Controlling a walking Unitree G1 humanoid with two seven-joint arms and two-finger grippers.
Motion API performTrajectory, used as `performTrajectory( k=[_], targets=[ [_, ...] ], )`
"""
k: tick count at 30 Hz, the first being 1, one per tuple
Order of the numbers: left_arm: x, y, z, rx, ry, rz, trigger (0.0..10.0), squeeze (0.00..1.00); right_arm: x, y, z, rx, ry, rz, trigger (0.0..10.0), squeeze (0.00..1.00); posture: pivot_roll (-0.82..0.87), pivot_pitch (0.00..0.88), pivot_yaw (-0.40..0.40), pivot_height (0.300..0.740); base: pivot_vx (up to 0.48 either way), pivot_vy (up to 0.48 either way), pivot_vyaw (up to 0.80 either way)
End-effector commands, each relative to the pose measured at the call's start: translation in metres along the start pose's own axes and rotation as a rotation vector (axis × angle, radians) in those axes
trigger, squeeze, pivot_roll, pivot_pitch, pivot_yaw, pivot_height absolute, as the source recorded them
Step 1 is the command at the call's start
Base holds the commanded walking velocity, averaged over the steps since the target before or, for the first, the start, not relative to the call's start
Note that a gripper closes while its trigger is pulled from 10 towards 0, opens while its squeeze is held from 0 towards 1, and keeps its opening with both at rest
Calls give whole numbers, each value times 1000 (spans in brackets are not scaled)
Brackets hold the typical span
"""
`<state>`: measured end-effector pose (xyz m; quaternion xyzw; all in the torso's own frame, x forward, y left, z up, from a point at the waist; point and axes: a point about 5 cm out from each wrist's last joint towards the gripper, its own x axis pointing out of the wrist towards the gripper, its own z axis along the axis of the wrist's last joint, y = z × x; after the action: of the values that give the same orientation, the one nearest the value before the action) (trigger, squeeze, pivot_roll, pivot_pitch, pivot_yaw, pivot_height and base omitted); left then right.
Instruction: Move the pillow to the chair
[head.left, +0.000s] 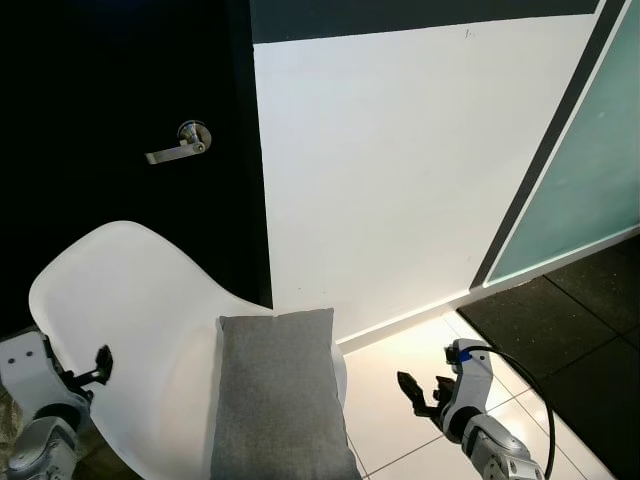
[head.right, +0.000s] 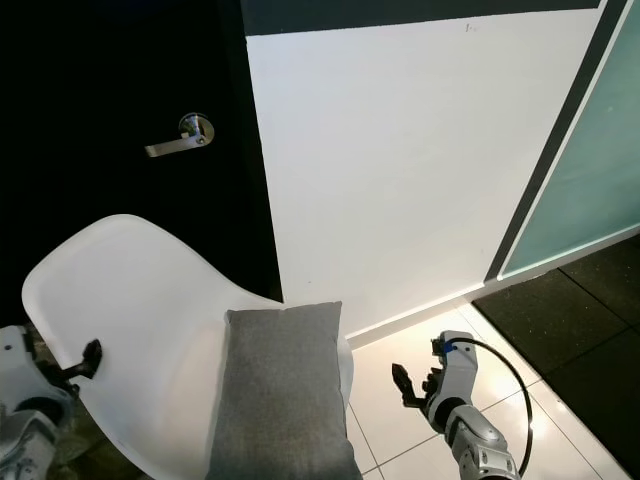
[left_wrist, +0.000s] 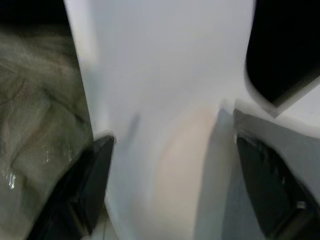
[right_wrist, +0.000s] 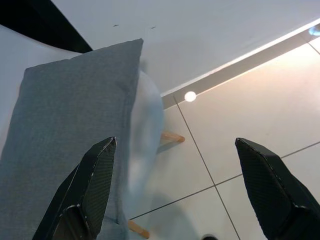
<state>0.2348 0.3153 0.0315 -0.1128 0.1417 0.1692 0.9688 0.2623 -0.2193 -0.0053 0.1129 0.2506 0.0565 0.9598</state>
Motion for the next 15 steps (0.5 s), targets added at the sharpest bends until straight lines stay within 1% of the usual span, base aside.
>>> performTrajectory(
  k=[1,2,3,4,5,6,7,8,9,10,11,12,13,14,15],
  targets=[
    [2,10,-4,38,85,20,10000,0,-2,-2,0,14,-3,-7,10000,0,-72,40,-35,740,0,0,0],
    [3,13,-9,44,133,26,10000,0,-2,-3,0,15,-4,-10,10000,0,-76,42,-34,740,0,0,0],
    [3,13,-9,44,133,26,10000,0,-2,-3,0,15,-4,-10,10000,0,-76,42,-34,740,0,0,0],
    [4,13,-17,-8,218,4,10000,0,-3,-3,0,15,-6,-13,10000,0,-80,42,-34,740,0,0,0],
    [4,13,-17,-8,218,4,10000,0,-3,-3,0,15,-6,-13,10000,0,-80,42,-34,740,0,0,0],
    [3,18,-23,51,291,6,10000,0,-3,-3,0,16,-7,-15,10000,0,-84,40,-35,740,0,0,0],
    [3,18,-23,51,291,6,10000,0,-3,-3,0,16,-7,-15,10000,0,-84,40,-35,740,0,0,0],
    [3,23,-21,62,315,16,10000,0,-3,-3,0,16,-8,-16,10000,0,-87,40,-35,740,0,0,0],
    [4,34,-15,47,320,67,10000,0,-3,-3,0,16,-8,-16,10000,0,-87,40,-35,740,0,0,0],
    [5,58,7,22,248,195,10000,0,-3,-3,0,15,-8,-16,10000,0,-91,34,-39,740,0,0,0],
    [3,74,22,3,194,287,10000,0,-3,-3,0,15,-8,-15,10000,0,-93,34,-38,740,0,0,0],
    [3,74,22,3,194,287,10000,0,-3,-3,0,15,-8,-15,10000,0,-93,34,-38,740,0,0,0],
    [5,81,39,-33,130,311,10000,0,-3,-3,0,15,-8,-15,10000,0,-93,39,-33,740,0,0,0],
    [8,79,50,-42,86,290,10000,0,-3,-3,0,15,-8,-15,10000,0,-85,40,-33,740,0,0,0],
    [12,70,54,-31,67,246,10000,0,-3,-4,0,15,-9,-16,10000,0,-81,40,-34,740,0,0,0]
  ],
)
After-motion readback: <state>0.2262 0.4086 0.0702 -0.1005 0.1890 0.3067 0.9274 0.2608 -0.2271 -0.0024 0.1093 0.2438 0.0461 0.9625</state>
